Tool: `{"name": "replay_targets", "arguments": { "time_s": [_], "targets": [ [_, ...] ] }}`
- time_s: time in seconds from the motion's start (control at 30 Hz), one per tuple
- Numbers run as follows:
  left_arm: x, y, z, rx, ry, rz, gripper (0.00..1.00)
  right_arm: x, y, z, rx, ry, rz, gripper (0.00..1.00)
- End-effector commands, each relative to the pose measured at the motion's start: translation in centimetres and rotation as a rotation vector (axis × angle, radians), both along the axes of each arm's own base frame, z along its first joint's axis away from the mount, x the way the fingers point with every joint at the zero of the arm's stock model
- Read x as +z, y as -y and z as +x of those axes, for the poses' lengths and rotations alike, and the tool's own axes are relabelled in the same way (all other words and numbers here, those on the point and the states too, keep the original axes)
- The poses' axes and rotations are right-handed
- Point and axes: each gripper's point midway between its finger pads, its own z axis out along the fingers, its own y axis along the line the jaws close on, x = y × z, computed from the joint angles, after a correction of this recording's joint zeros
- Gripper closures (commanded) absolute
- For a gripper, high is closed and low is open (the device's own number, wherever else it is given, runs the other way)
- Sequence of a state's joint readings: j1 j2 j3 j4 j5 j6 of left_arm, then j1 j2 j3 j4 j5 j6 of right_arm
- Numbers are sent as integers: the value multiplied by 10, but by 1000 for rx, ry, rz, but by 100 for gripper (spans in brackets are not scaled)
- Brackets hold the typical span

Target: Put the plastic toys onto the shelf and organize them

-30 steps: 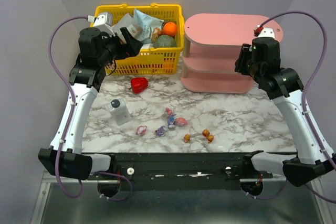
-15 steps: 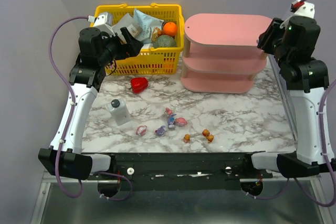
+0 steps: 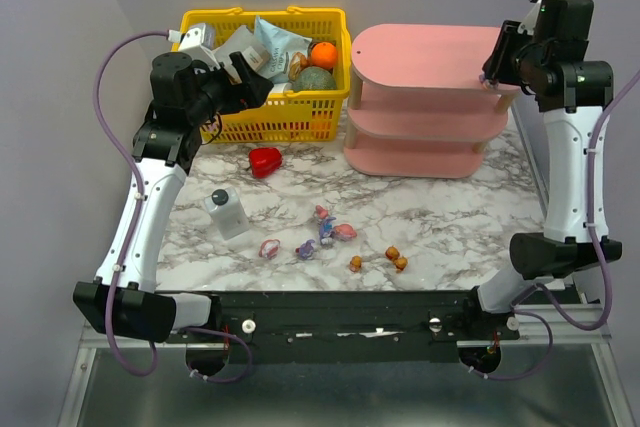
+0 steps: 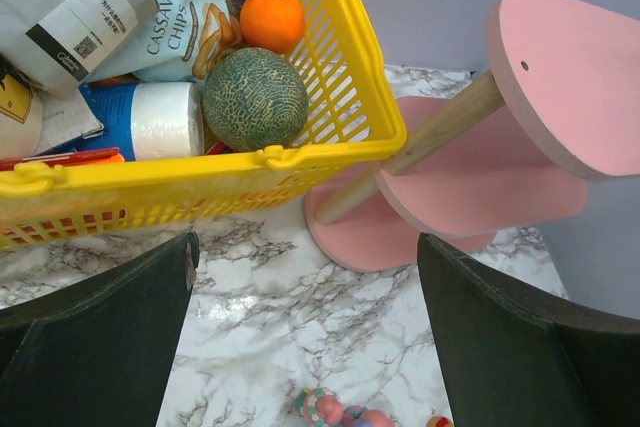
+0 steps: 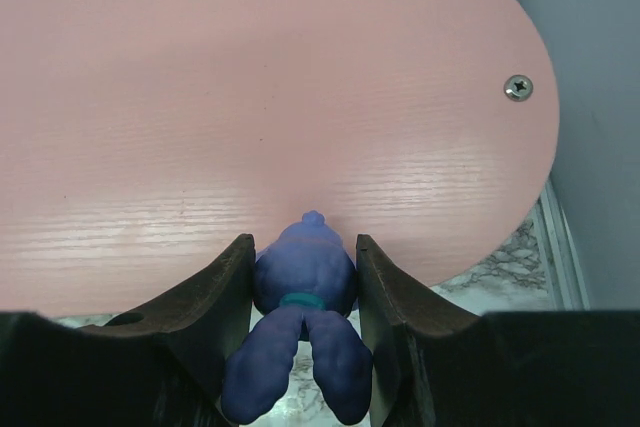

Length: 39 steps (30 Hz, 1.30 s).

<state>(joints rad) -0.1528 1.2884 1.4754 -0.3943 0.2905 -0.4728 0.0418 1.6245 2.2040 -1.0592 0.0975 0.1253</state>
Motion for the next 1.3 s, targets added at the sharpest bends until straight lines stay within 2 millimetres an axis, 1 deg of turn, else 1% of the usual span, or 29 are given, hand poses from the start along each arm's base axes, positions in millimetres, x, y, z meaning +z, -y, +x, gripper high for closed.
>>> {"name": "replay_targets", "arguments": {
  "time_s": [0.0,0.03,0.07,0.13,0.17,0.2,0.23,0.3,0.37,0.4,0.47,0.53,0.57,0.63,0.67,0.7,0.73,0.77,0.8,0.83,0.87,0.9,0.97,1.1,1.23,1.27],
  "targets": [
    [0,7,0,-32,-3,-4,1,5,3,-15,29,-29,30,98],
    [-1,7,1,-30,-5,-4,1,0,1,-14,32,-46,37,98],
    [-1,7,1,-30,-7,-5,1,-3,9,-12,14,-56,40,97],
    [-2,7,3,-31,-10,-5,1,-6,11,-10,12,-65,46,95],
    [-3,8,3,-31,-14,-6,1,-10,11,-7,11,-77,48,94],
    [-3,8,4,-33,-15,-6,1,-10,7,-5,36,-76,64,92],
    [-5,8,5,-34,-22,-7,1,-12,8,-2,37,-80,67,91],
    [-6,9,6,-35,-28,-8,1,-16,7,5,50,-89,85,87],
    [-6,9,6,-36,-30,-9,1,-13,8,8,54,-81,96,82],
    [-6,9,6,-36,-30,-9,1,-17,8,12,59,-90,102,80],
    [-7,9,7,-35,-31,-9,1,-20,9,15,57,-94,105,73],
    [-7,9,7,-35,-31,-9,1,-24,9,19,58,-103,101,70],
    [-7,9,6,-33,-33,-8,1,-25,9,20,62,-105,98,67],
    [-8,9,8,-32,-35,-6,1,-26,10,24,70,-101,84,64],
    [-8,9,7,-32,-34,-5,1,-27,11,24,71,-102,78,60],
    [-7,8,8,-31,-33,-5,1,-28,11,25,73,-99,72,59],
    [-9,8,8,-31,-37,-3,1,-23,12,26,79,-78,57,57],
    [-9,9,8,-33,-37,-3,1,-21,13,26,78,-68,50,52],
    [-9,9,8,-32,-39,-4,1,-26,14,26,78,-75,43,50],
    [-9,8,8,-31,-38,-1,1,-22,15,27,88,-56,27,46],
    [-8,8,8,-31,-36,-1,1,-18,15,25,89,-41,21,39],
    [-9,8,9,-31,-39,-1,1,-21,15,25,89,-44,18,37],
    [-9,9,10,-31,-38,-2,1,-18,16,26,88,-29,9,31],
    [-10,9,11,-34,-44,-4,1,-14,16,27,92,-12,9,27],
    [-11,9,10,-34,-45,-3,1,-12,15,25,94,5,15,25],
    [-11,9,10,-32,-45,-3,1,-18,14,25,97,-7,16,25]
  ]
}}
